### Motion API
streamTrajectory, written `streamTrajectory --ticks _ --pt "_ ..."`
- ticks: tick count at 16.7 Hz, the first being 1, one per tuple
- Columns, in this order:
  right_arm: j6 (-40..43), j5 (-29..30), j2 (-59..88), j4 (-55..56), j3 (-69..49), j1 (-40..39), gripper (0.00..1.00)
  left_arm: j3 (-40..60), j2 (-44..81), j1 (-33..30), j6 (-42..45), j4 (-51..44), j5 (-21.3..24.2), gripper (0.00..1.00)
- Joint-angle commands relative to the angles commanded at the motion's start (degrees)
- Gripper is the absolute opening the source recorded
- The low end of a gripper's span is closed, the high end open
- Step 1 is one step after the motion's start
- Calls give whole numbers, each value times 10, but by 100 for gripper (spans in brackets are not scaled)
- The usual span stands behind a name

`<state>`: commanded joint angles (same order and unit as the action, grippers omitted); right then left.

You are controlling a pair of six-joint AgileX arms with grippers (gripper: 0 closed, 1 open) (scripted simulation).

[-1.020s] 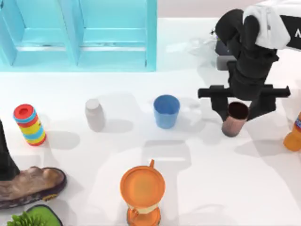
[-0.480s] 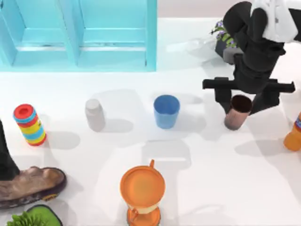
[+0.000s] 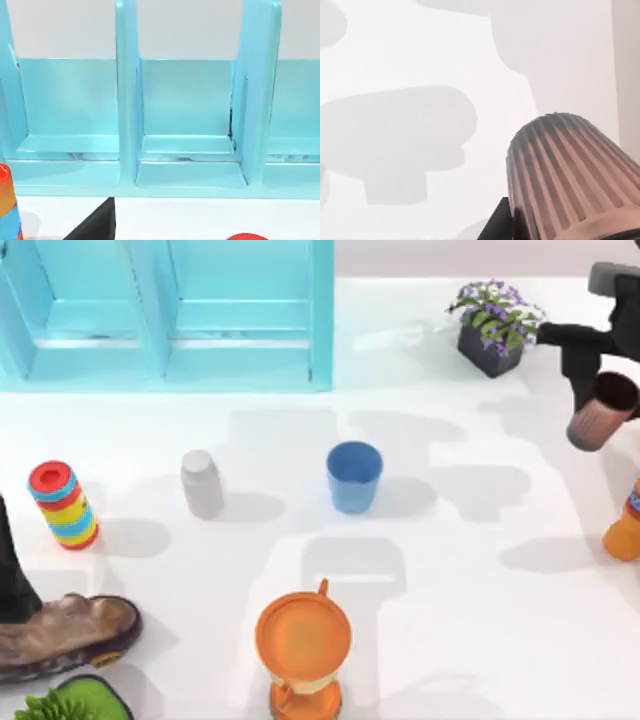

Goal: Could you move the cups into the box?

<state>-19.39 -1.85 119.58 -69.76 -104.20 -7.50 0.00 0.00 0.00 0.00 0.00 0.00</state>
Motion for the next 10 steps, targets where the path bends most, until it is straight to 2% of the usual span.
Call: streamTrajectory --ticks 5,10 --pt "98 18 -52 -77 19 -3 0 0 0 0 0 0 0 100" --pt "101 19 -53 -80 20 -3 0 0 0 0 0 0 0 100"
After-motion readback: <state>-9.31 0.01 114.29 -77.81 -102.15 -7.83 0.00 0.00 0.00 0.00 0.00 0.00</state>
